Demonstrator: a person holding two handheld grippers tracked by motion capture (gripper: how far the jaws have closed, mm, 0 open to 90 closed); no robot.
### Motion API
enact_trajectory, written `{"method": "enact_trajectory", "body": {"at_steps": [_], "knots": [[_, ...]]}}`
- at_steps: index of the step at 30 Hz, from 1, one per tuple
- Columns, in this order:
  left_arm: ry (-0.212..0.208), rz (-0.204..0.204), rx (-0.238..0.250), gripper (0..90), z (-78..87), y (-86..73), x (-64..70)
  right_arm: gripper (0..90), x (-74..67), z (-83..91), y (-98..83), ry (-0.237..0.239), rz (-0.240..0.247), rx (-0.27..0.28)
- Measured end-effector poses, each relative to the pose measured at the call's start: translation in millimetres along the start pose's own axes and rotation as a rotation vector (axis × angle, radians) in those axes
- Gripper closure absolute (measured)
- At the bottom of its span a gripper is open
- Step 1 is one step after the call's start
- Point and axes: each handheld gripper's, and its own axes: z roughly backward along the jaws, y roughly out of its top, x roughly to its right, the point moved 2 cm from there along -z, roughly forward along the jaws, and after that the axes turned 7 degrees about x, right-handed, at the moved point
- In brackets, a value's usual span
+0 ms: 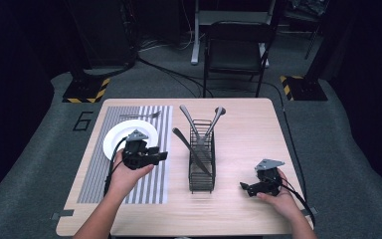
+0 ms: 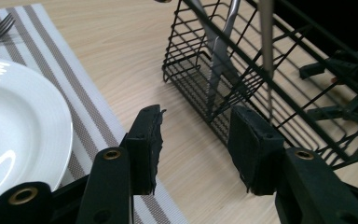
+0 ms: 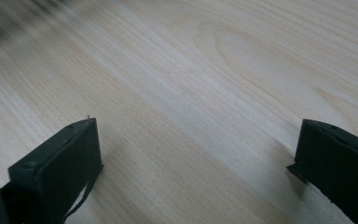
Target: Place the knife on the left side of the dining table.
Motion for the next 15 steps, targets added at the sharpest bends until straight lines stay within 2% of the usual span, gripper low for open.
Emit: {"method": "enact_trajectory", "body": {"at_steps": [4,6,12,15], "knots": [[0.005,-0.008,0.002,55.2,2.7,12.4,3.5,0.0,-0.1,0.1,0.0,-0.007,0.001,0.001],[0.005,0.007,0.01,55.5,4.1,18.0,5.7,0.0,-0.1,0.2,0.0,-0.005,0.0,0.0],[-0.008,0.005,0.036,55.7,6.9,37.2,10.0,0.0,0.0,0.1,0.0,0.001,-0.001,-0.001],[-0.012,-0.009,0.036,55.7,7.1,44.5,11.9,0.0,0.0,0.0,0.0,0.0,0.0,0.0]]}}
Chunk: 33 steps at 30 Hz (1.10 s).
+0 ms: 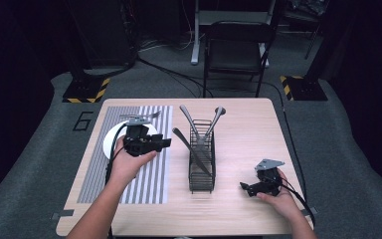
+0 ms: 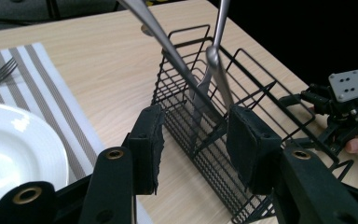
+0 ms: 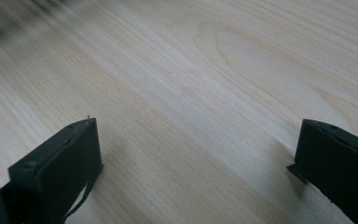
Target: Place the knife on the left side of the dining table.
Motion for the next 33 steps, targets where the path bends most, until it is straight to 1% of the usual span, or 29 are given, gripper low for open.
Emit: {"method": "enact_trajectory", "body": {"at_steps": [1,2,4,7,8,10,13,15,16,17,18,20,21,23,26,30,31,32,33], "knots": [[0.002,0.001,0.002,55.7,-0.4,2.0,1.0,0.0,-0.1,0.0,0.0,0.002,-0.001,0.0],[0.002,-0.005,0.0,55.7,-0.4,4.1,1.6,0.0,-0.1,0.2,0.0,-0.006,0.001,0.001],[-0.004,-0.001,0.003,55.9,-0.7,8.3,3.0,0.0,0.0,0.0,0.0,0.002,-0.001,0.0],[-0.017,0.002,0.003,58.6,-1.9,14.6,3.8,0.0,-0.1,0.2,-0.1,-0.005,0.001,0.0],[-0.02,0.003,0.002,59.7,-2.8,16.4,3.7,0.0,0.0,0.0,-0.2,0.0,0.002,0.001],[-0.016,0.013,0.0,60.9,-5.6,19.3,3.6,0.0,0.1,0.0,-0.2,-0.001,0.003,0.001],[-0.022,0.023,0.002,61.4,-10.3,22.7,4.5,0.0,-0.1,0.1,-0.1,-0.006,0.002,0.0],[-0.021,0.031,0.0,61.5,-13.1,24.5,5.5,0.0,0.1,0.0,-0.2,-0.001,0.002,0.001],[-0.024,0.028,-0.003,61.9,-14.7,25.5,5.3,0.0,0.1,0.0,-0.2,-0.001,0.003,0.001],[-0.022,0.037,-0.003,62.0,-16.6,26.1,6.1,0.0,0.0,0.0,-0.2,-0.001,0.002,0.001],[-0.021,0.029,-0.004,62.2,-18.6,26.9,6.1,0.0,0.1,0.0,-0.2,-0.001,0.003,0.001],[-0.023,0.036,-0.008,62.6,-22.6,27.4,7.2,0.0,0.1,0.0,-0.2,-0.001,0.003,0.001],[-0.024,0.029,-0.012,62.6,-24.5,27.5,7.2,0.0,0.1,0.0,-0.2,-0.001,0.003,0.001],[-0.019,0.026,-0.016,63.0,-27.9,27.3,7.8,0.0,0.1,0.0,-0.2,-0.001,0.003,0.001],[-0.02,0.034,-0.014,64.3,-31.8,27.2,8.4,0.0,0.0,0.0,-0.2,-0.001,0.002,0.001],[-0.025,0.042,-0.013,67.6,-37.5,26.3,9.3,0.0,0.1,0.0,-0.2,-0.001,0.003,0.001],[-0.022,0.032,-0.017,68.3,-38.4,25.9,9.1,0.0,0.1,0.0,-0.2,-0.001,0.002,0.001],[-0.018,0.041,-0.012,69.3,-39.6,25.2,10.0,0.0,0.0,0.0,-0.2,0.0,0.002,0.001],[-0.018,0.034,-0.012,69.9,-40.4,24.6,9.5,0.0,0.0,0.0,-0.2,-0.001,0.002,0.001]]}}
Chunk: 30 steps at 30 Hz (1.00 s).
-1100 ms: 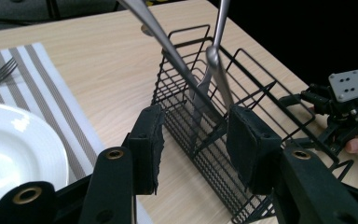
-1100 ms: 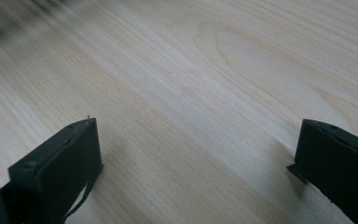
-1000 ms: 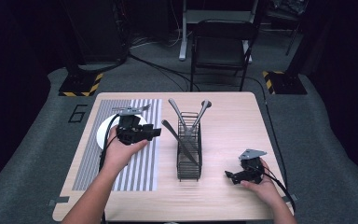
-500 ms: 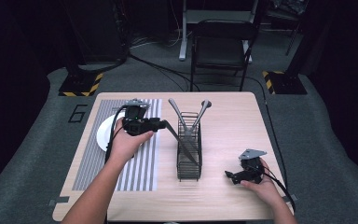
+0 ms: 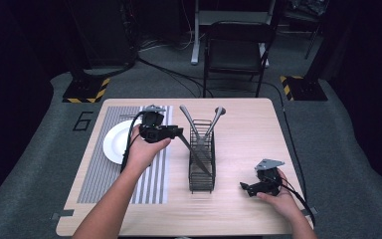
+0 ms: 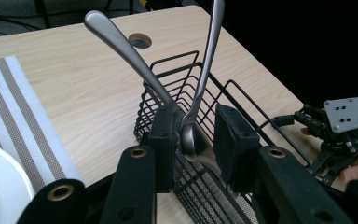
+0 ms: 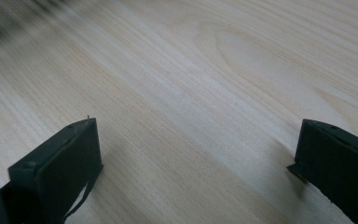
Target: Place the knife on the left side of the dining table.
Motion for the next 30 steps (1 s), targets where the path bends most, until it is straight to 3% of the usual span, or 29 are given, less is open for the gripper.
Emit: {"method": "enact_trajectory", "body": {"at_steps": [5,15,30], "knots": [[-0.002,0.003,0.012,72.3,-2.3,-2.0,0.3,0.0,0.0,0.0,0.0,0.0,0.0,0.0],[0.007,-0.029,0.018,75.3,2.0,-2.0,8.3,0.0,0.0,0.0,0.0,0.0,0.0,0.0],[-0.083,-0.096,0.03,81.7,4.0,9.3,53.5,0.0,0.0,0.0,0.0,0.0,0.0,0.0]]}}
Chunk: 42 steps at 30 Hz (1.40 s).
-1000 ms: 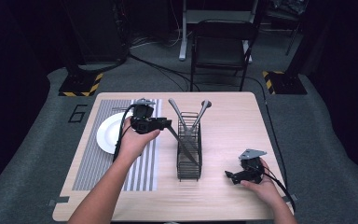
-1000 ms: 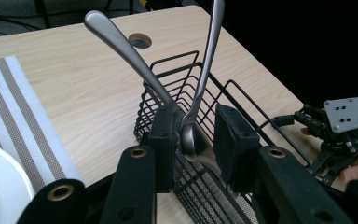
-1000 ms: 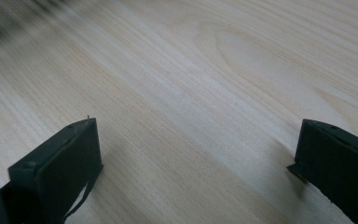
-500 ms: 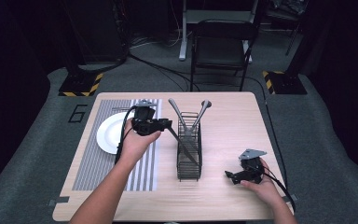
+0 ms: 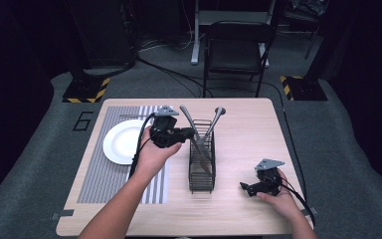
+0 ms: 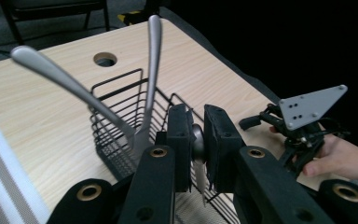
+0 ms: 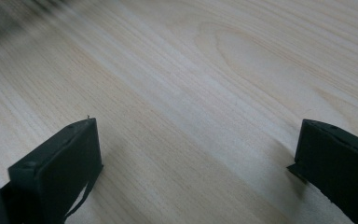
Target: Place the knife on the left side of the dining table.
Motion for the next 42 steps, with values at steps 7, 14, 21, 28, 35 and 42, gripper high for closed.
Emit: {"method": "enact_trajectory", "body": {"at_steps": [7,14,21,28,35,42], "knots": [[-0.031,-0.036,-0.015,83.3,-2.9,6.0,14.9,0.0,0.0,0.0,0.0,0.001,0.0,-0.001],[-0.007,-0.05,-0.005,83.5,3.7,15.5,17.9,0.0,0.0,0.0,0.0,0.0,0.0,-0.001],[0.011,-0.052,0.0,83.4,11.5,20.7,18.3,0.0,0.0,0.0,0.0,0.001,0.001,-0.001],[0.026,-0.057,0.015,83.4,21.0,27.0,18.6,0.0,0.0,0.0,0.0,0.0,0.0,-0.001],[0.028,-0.065,0.033,83.4,30.9,34.9,20.7,0.0,0.0,0.1,0.0,0.001,0.001,-0.001],[0.032,-0.07,0.046,83.5,37.0,43.0,24.7,0.0,0.0,0.1,0.0,0.0,0.001,-0.001]]}}
